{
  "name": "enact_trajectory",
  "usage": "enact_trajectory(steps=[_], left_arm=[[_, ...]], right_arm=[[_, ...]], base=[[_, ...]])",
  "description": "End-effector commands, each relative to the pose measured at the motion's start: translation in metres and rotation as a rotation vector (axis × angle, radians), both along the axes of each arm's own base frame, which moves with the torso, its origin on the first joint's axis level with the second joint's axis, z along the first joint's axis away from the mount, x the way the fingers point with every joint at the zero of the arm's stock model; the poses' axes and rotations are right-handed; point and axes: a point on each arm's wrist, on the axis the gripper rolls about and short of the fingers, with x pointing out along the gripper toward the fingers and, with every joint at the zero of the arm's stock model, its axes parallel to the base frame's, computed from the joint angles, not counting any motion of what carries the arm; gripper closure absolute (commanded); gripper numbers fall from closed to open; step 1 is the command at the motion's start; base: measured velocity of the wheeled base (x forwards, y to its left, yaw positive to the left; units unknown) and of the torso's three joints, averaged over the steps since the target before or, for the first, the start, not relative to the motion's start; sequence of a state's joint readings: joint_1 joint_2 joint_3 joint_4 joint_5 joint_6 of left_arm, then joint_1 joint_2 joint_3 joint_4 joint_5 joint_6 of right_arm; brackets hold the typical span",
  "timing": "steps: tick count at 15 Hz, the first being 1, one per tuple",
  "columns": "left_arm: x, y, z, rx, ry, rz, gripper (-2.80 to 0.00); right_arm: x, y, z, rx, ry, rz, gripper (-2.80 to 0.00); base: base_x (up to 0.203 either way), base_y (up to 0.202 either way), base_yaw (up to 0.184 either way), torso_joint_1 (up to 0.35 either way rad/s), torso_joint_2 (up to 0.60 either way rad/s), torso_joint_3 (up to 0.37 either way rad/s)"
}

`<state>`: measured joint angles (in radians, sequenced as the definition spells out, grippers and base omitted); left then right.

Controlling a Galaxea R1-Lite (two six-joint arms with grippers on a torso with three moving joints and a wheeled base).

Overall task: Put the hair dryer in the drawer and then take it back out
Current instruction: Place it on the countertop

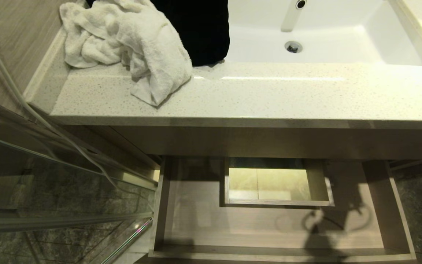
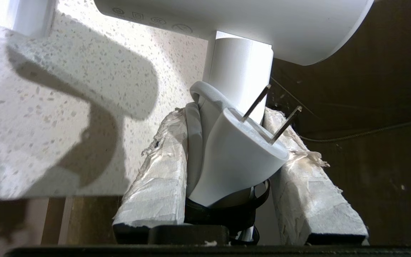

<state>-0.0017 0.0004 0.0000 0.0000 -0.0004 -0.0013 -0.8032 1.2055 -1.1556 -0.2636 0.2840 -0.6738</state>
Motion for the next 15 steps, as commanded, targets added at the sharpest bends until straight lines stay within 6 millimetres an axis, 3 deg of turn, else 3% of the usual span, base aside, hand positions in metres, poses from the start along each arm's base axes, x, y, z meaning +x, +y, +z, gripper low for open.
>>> enact_trajectory(steps=[1, 5, 10, 11, 12, 15], left_arm=[[0.000, 0.000, 0.000, 0.000, -0.001, 0.000, 0.00], [0.000, 0.000, 0.000, 0.000, 0.000, 0.000, 0.00], [0.000, 0.000, 0.000, 0.000, 0.001, 0.000, 0.00], [0.000, 0.000, 0.000, 0.000, 0.000, 0.000, 0.00], [0.000, 0.000, 0.000, 0.000, 0.000, 0.000, 0.00], [0.000, 0.000, 0.000, 0.000, 0.000, 0.000, 0.00]], right_arm=[[0.054, -0.053, -0.011, 0.050, 0.079, 0.090, 0.00], [0.091, -0.087, -0.023, 0.083, 0.145, 0.256, 0.00], [0.109, -0.101, -0.050, 0.072, 0.295, 0.350, 0.00], [0.109, -0.101, -0.050, 0.071, 0.297, 0.353, -0.80], [0.109, -0.101, -0.047, 0.056, 0.288, 0.359, -2.80], [0.102, -0.094, -0.035, 0.014, 0.260, 0.356, -2.80]], base=[[0.000, 0.000, 0.000, 0.000, 0.00, 0.000], [0.000, 0.000, 0.000, 0.000, 0.00, 0.000], [0.000, 0.000, 0.000, 0.000, 0.00, 0.000], [0.000, 0.000, 0.000, 0.000, 0.00, 0.000], [0.000, 0.000, 0.000, 0.000, 0.00, 0.000], [0.000, 0.000, 0.000, 0.000, 0.00, 0.000]])
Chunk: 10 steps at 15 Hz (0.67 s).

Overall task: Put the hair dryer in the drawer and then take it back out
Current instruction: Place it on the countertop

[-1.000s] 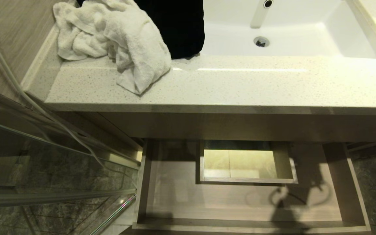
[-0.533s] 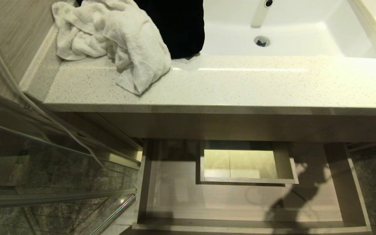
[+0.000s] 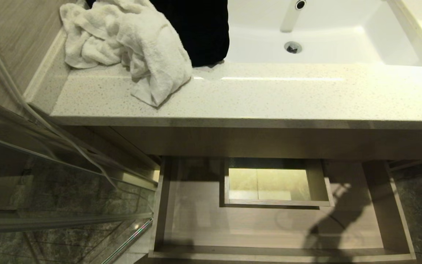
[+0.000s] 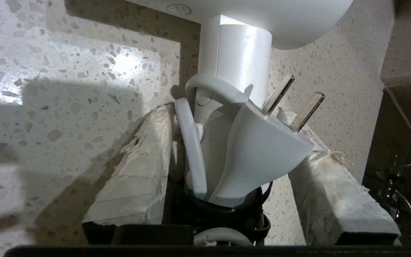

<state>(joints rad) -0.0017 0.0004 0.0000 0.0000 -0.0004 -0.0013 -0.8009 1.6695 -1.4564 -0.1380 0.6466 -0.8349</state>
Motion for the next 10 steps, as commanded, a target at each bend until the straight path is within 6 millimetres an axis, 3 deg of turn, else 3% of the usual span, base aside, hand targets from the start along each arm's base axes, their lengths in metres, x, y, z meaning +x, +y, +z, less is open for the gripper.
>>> enact_trajectory(steps=[1, 4, 7, 8, 9, 10], left_arm=[[0.000, 0.000, 0.000, 0.000, 0.000, -0.001, 0.00], [0.000, 0.000, 0.000, 0.000, 0.001, -0.001, 0.00], [0.000, 0.000, 0.000, 0.000, 0.000, -0.001, 0.00], [0.000, 0.000, 0.000, 0.000, 0.000, -0.001, 0.00], [0.000, 0.000, 0.000, 0.000, 0.000, -0.001, 0.00], [0.000, 0.000, 0.000, 0.000, 0.000, 0.001, 0.00]], right_arm=[[-0.009, 0.008, 0.011, -0.032, -0.028, 0.003, -2.80], [-0.036, 0.023, 0.029, -0.085, -0.082, -0.015, -2.80], [-0.069, 0.045, 0.031, -0.103, -0.103, -0.019, -2.80], [-0.078, 0.054, 0.034, -0.104, -0.114, -0.016, -0.99], [-0.086, 0.063, 0.034, -0.102, -0.121, -0.011, 0.00], [-0.094, 0.073, 0.032, -0.102, -0.121, -0.010, 0.00]], base=[[0.000, 0.000, 0.000, 0.000, 0.00, 0.000], [0.000, 0.000, 0.000, 0.000, 0.00, 0.000], [0.000, 0.000, 0.000, 0.000, 0.00, 0.000], [0.000, 0.000, 0.000, 0.000, 0.00, 0.000], [0.000, 0.000, 0.000, 0.000, 0.00, 0.000], [0.000, 0.000, 0.000, 0.000, 0.00, 0.000]])
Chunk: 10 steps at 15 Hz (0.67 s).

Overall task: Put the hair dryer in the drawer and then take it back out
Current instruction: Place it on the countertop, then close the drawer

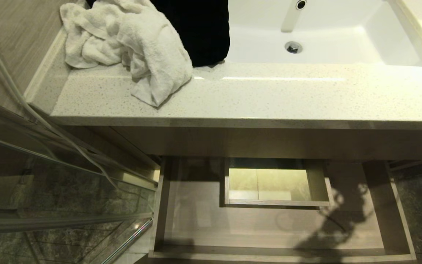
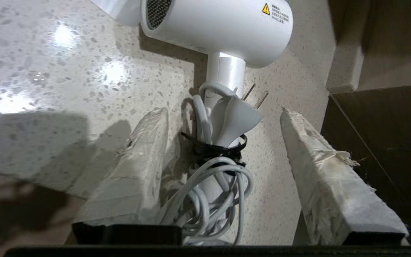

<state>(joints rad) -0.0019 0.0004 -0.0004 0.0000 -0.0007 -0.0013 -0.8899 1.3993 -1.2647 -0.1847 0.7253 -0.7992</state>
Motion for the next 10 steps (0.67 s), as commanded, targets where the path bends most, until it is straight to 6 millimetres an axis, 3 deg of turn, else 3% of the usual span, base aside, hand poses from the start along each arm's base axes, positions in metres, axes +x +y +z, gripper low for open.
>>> enact_trajectory(steps=[1, 6, 10], left_arm=[[0.000, 0.000, 0.000, 0.000, 0.000, 0.000, 0.00], [0.000, 0.000, 0.000, 0.000, -0.001, 0.001, 0.00], [0.000, 0.000, 0.000, 0.000, 0.000, 0.000, 0.00]], right_arm=[[-0.031, 0.036, 0.006, -0.051, -0.036, -0.002, 0.00], [-0.072, 0.088, -0.017, 0.054, 0.052, -0.010, 0.00], [-0.086, 0.105, -0.029, 0.097, 0.089, -0.002, 0.00]], base=[[0.000, 0.000, 0.000, 0.000, 0.00, 0.000], [0.000, 0.000, 0.000, 0.000, 0.00, 0.000], [0.000, 0.000, 0.000, 0.000, 0.00, 0.000]])
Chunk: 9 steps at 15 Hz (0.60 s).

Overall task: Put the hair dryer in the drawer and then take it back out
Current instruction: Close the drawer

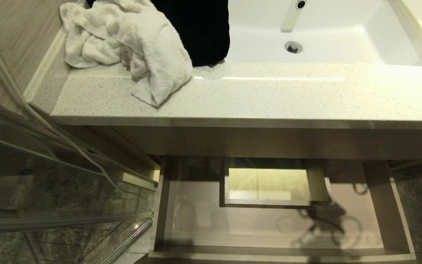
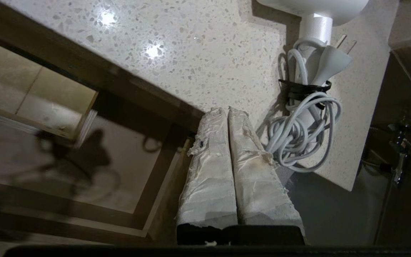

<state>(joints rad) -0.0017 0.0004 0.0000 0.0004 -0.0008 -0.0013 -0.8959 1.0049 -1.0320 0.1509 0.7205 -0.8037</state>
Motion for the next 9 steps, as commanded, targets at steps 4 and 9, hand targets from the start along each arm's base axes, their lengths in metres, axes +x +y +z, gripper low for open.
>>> enact_trajectory(steps=[4, 9], left_arm=[[0.000, 0.000, 0.000, 0.000, 0.001, -0.001, 0.00], [0.000, 0.000, 0.000, 0.000, 0.000, 0.000, 0.00]], right_arm=[[-0.015, 0.019, -0.010, -0.012, -0.007, 0.009, 0.00], [-0.017, 0.022, -0.015, -0.008, -0.007, 0.008, 0.00]], base=[[0.000, 0.000, 0.000, -0.232, 0.08, -0.165], [0.000, 0.000, 0.000, -0.328, 0.06, -0.253]])
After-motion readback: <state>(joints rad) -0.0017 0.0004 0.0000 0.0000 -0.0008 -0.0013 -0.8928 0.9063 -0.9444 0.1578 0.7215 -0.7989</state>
